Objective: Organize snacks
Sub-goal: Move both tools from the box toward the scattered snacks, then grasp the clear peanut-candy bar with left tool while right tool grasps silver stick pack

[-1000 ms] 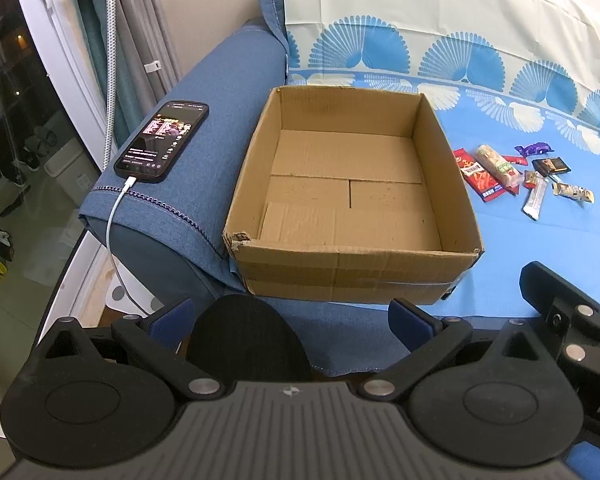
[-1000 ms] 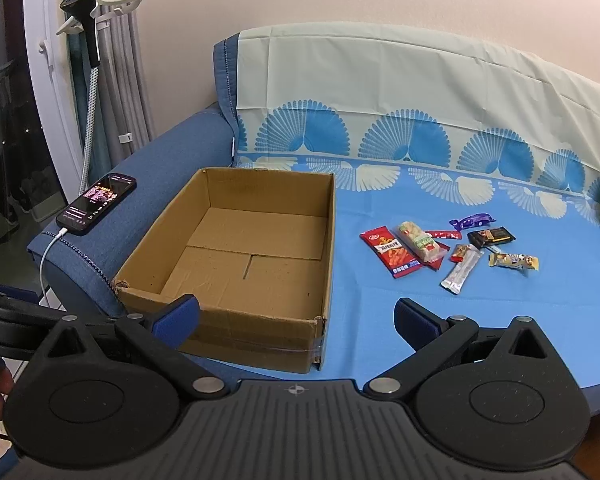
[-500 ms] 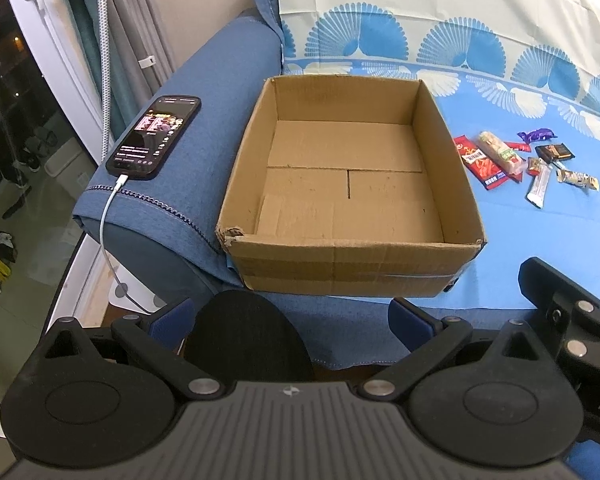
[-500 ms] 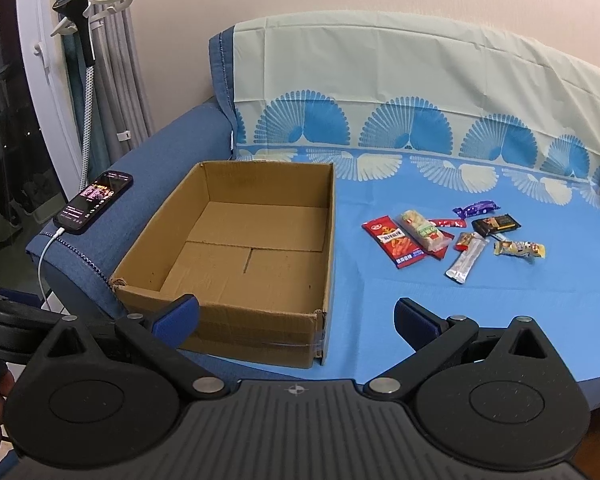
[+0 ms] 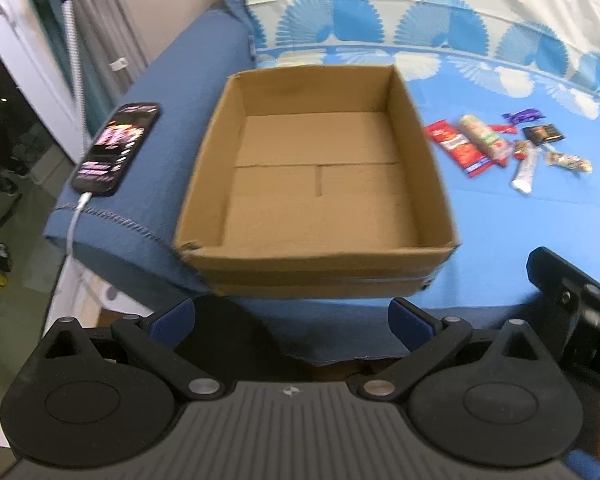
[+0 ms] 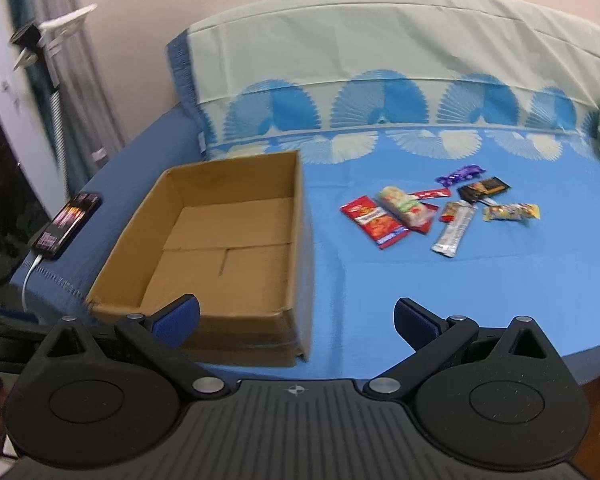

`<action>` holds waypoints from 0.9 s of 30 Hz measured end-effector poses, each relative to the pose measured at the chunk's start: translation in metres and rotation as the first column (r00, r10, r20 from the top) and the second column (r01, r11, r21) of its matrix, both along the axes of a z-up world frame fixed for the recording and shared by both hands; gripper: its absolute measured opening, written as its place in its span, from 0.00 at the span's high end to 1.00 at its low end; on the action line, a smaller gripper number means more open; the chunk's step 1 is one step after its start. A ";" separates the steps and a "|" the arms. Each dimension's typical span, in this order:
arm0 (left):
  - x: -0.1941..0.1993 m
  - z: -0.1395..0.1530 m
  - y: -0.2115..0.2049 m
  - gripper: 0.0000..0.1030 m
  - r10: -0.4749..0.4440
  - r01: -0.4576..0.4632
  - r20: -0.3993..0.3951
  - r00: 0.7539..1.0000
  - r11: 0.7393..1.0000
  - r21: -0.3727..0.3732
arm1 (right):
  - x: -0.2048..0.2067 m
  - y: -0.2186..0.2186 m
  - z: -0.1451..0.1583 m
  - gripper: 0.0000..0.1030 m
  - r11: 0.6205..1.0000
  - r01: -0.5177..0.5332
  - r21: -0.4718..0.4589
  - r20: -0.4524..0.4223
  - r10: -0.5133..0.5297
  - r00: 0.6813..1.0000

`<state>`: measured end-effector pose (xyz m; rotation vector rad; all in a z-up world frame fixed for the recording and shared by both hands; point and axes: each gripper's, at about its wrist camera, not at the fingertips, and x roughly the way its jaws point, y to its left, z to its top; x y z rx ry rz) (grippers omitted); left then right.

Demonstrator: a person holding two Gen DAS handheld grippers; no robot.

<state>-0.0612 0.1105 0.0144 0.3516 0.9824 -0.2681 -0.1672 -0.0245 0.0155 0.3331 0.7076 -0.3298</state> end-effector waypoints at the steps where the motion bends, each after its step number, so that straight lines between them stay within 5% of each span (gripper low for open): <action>1: 0.001 0.004 -0.006 0.00 -0.015 0.015 -0.008 1.000 1.000 -0.014 | -0.002 -0.009 0.000 0.00 1.000 0.025 0.001 0.009 -0.025 1.000; 9: 0.005 0.062 -0.091 0.00 -0.176 0.177 0.040 0.984 0.984 -0.034 | -0.031 -0.111 0.002 0.00 0.958 0.286 0.022 0.054 -0.287 0.956; 19: 0.017 0.170 -0.206 0.00 -0.227 0.240 0.099 0.969 0.958 -0.160 | -0.058 -0.220 -0.021 0.00 0.869 0.488 0.082 0.019 -0.491 0.871; 27: 0.024 0.183 -0.283 0.00 -0.305 0.319 0.104 0.947 0.931 -0.174 | -0.050 -0.270 -0.056 0.00 0.831 0.542 0.121 -0.053 -0.540 0.840</action>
